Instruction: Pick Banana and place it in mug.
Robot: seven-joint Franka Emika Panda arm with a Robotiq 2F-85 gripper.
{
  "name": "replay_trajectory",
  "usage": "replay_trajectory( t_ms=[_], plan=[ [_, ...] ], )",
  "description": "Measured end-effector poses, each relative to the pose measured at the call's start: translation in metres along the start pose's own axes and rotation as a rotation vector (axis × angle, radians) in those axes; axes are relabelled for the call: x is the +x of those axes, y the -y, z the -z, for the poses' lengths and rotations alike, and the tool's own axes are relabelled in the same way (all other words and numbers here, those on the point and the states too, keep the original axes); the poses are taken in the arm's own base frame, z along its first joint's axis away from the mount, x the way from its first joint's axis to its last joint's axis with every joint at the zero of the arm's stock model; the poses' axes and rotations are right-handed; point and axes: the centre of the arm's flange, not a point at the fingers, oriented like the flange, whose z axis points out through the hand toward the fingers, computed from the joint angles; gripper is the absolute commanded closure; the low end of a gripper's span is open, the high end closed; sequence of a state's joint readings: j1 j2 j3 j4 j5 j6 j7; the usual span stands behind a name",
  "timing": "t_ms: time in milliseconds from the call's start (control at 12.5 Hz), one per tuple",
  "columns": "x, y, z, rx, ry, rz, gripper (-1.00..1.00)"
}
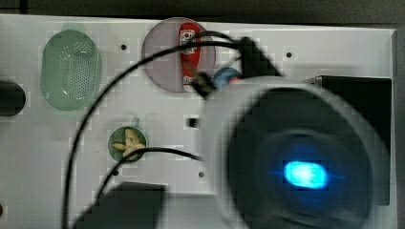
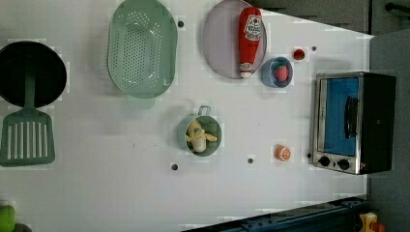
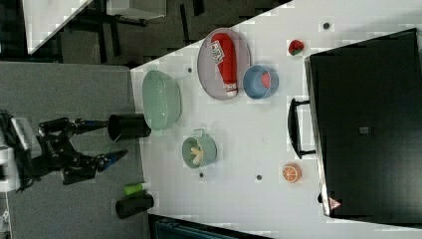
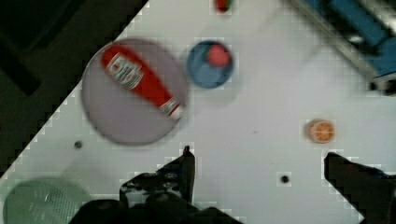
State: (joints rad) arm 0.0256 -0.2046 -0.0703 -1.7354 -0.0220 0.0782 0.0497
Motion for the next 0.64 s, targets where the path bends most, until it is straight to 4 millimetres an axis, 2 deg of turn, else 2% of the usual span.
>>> replay_trajectory(
  t_ms=[80, 160, 320, 480, 640],
  plan=[
    [0.014, -0.014, 0.01, -0.005, -0.003, -0.035, -1.0],
    [0.025, -0.026, 0.012, -0.011, 0.002, -0.067, -1.0],
    [0.036, -0.036, -0.014, -0.028, 0.061, -0.106, -1.0],
    [0.038, -0.026, -0.04, -0.076, 0.097, -0.096, -1.0],
    [0.032, -0.005, -0.066, -0.116, 0.102, -0.056, -1.0]
  ],
)
